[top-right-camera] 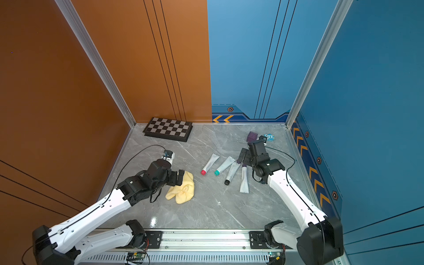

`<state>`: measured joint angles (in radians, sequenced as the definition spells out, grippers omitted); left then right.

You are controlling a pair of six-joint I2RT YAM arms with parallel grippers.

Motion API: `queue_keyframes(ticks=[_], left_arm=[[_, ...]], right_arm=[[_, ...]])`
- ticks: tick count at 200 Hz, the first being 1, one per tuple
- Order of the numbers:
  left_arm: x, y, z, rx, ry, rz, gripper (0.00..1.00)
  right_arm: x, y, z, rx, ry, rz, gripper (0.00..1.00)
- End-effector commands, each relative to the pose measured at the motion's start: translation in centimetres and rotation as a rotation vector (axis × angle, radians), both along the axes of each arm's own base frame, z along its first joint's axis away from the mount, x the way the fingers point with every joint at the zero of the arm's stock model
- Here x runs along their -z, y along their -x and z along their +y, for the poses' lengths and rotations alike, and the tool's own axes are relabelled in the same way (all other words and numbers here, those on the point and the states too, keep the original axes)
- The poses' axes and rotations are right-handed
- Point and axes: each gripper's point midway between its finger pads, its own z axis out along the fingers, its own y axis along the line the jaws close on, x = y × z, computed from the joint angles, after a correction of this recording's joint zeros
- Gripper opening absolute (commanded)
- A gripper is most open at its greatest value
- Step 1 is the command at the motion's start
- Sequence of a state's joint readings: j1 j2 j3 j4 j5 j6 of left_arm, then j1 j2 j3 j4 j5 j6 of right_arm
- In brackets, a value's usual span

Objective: Wipe the surface of the toothpaste tube
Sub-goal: Adjust the toothpaste at the center of the board, then reset both arms

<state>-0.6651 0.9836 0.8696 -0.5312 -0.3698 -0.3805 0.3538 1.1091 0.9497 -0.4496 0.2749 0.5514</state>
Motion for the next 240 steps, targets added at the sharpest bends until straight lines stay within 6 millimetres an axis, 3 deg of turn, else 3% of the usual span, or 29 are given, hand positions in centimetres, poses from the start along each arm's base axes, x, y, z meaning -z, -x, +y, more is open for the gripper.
queue_keyframes(ticks=[1,23,51,72,84,101,121,153,190,217,240], left_arm=[[-3.1,-1.5,3.1,-0.08,-0.047,-0.087,0.99],[-4.7,-2.5,4.9,-0.047,-0.092,-0.138,0.99],[-5.8,-4.3,7.1,-0.07,-0.086,-0.255,0.99],[-4.6,-4.9,7.7,-0.051,-0.129,-0.337,0.99],[-2.6,-5.0,7.6,-0.03,-0.16,-0.401,0.98],[0.6,-4.9,7.6,-0.008,-0.189,-0.499,0.98],[3.9,-5.4,9.0,-0.034,-0.231,-0.441,0.98],[5.7,-6.0,11.0,-0.079,-0.17,-0.464,0.98],[8.0,-6.7,13.1,-0.134,-0.078,-0.436,0.98],[8.5,-8.1,12.8,-0.114,-0.047,-0.445,0.99],[10.7,-9.8,12.8,-0.106,-0.047,-0.419,0.98]], right_arm=[[-1.8,0.6,-4.3,0.147,0.205,-0.146,1.0],[-2.8,1.3,-7.4,0.222,0.323,-0.233,1.0],[-2.2,1.8,-10.1,0.255,0.237,-0.333,1.0],[-1.3,2.7,-12.5,0.325,0.239,-0.361,1.0],[-0.8,3.1,-13.2,0.346,0.238,-0.369,1.0],[0.5,2.9,-13.4,0.337,0.273,-0.379,1.0],[2.4,3.0,-14.2,0.371,0.295,-0.364,1.0],[5.7,2.6,-15.1,0.395,0.293,-0.341,1.0],[8.9,0.1,-14.1,0.332,0.247,-0.321,1.0],[9.6,-2.5,-12.7,0.213,0.278,-0.289,1.0],[10.9,-3.5,-11.9,0.163,0.286,-0.312,1.0]])
